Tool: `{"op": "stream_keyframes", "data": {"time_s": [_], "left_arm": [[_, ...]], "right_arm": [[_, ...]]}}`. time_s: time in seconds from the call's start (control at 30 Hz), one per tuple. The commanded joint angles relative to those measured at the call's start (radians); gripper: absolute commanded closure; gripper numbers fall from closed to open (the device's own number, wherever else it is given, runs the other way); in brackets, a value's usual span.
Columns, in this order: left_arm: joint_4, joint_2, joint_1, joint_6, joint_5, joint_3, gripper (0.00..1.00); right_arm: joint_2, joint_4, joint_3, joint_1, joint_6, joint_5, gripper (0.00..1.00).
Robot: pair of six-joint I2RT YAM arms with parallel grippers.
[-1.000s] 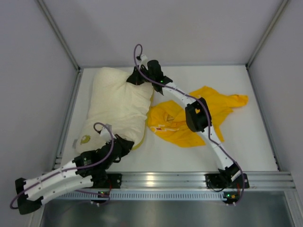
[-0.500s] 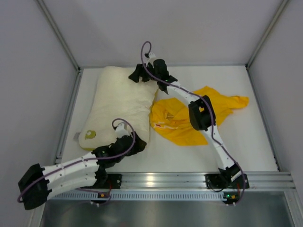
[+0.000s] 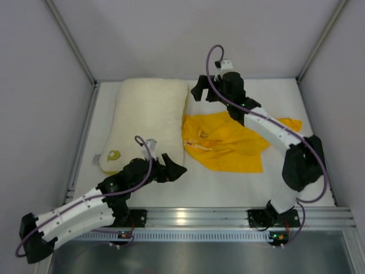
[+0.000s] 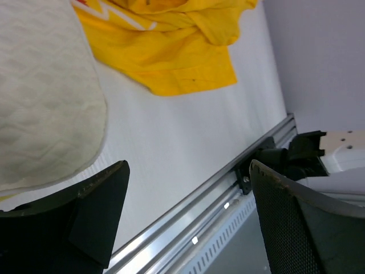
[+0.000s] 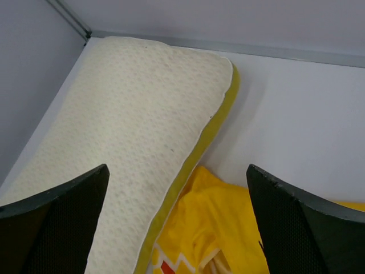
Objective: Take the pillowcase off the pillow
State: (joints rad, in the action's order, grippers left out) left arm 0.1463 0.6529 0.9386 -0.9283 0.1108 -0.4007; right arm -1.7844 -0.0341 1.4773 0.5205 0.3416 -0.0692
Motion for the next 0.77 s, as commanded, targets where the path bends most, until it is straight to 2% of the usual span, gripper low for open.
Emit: {"op": "stream_keyframes", "data": {"time_s": [0.0,0.13,0.27,0.37,0.5,0.57,0.7,0.73], "left_arm": [[0.035,-0.077,-0.003,-0.019,-0.095,-0.037,0.11],[0.061,-0.156,-0.003,-0.073,-0.166,0.039,0.09],[0.065,-0.212,-0.001,-0.11,-0.229,0.141,0.1],[0.065,-0.301,0.0,-0.11,-0.278,0.186,0.09],[0.064,-0.432,0.002,-0.129,-0.301,0.217,0.07],[0.064,-0.467,0.0,-0.138,-0.313,0.229,0.07],[0.05,-0.489,0.0,-0.145,-0.341,0.244,0.07],[0.036,-0.498,0.0,-0.149,-0.355,0.25,0.07]], "right_arm": [[0.232,0.071,-0.179,-0.007,-0.012,0.141,0.0],[0.445,0.148,-0.38,-0.005,0.043,0.16,0.0],[0.734,0.177,-0.622,-0.004,0.097,0.154,0.0],[0.886,0.226,-0.707,0.009,0.097,0.14,0.0],[1.028,0.466,-0.747,0.021,0.112,0.298,0.0],[1.124,0.52,-0.79,0.022,0.128,0.325,0.0],[1.287,0.553,-0.908,0.021,0.207,0.261,0.01],[1.334,0.55,-0.931,0.021,0.23,0.206,0.0]]}}
